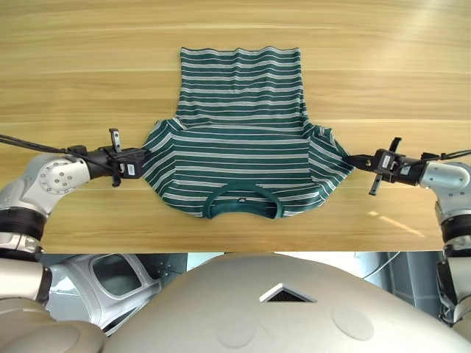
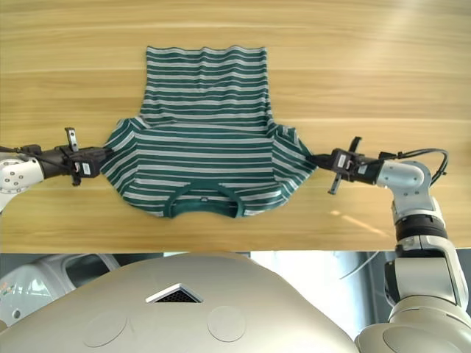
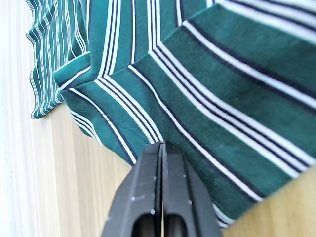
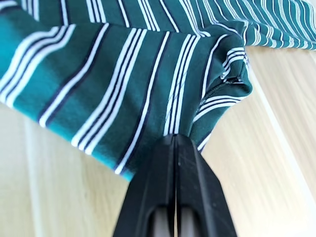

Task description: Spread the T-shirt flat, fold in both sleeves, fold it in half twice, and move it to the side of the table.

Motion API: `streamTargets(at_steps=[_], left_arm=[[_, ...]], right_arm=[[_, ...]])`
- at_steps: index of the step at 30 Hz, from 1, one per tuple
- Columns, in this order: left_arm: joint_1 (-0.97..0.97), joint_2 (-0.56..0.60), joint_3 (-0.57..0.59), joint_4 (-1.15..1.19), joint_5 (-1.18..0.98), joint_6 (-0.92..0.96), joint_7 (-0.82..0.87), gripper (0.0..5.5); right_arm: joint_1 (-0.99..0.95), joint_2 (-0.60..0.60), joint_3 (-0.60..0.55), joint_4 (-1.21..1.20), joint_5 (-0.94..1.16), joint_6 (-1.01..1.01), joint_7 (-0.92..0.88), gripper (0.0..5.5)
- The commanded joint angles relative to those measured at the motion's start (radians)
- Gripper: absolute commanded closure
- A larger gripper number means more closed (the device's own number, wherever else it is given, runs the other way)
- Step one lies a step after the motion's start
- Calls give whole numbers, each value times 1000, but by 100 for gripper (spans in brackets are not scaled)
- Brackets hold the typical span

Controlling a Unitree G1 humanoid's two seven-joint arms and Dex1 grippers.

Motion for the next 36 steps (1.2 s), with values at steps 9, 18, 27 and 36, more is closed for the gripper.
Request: streamTargets(at_steps=[9, 18, 27, 36], left_arm=[[145, 14, 1, -170, -313, -70, -174, 546], [100, 59, 174, -210, -308, 6, -129, 439], [403, 213, 311, -390, -419, 41, -235, 292], [350, 92, 264, -393, -146, 91, -121, 146]], right_arm=[[20, -3, -50, -49, 66, 15, 58, 550], [85, -12, -85, -171, 183, 51, 155, 550], [139, -17, -146, -241, 243, 84, 183, 550], [181, -8, -181, -299, 262, 101, 175, 550]])
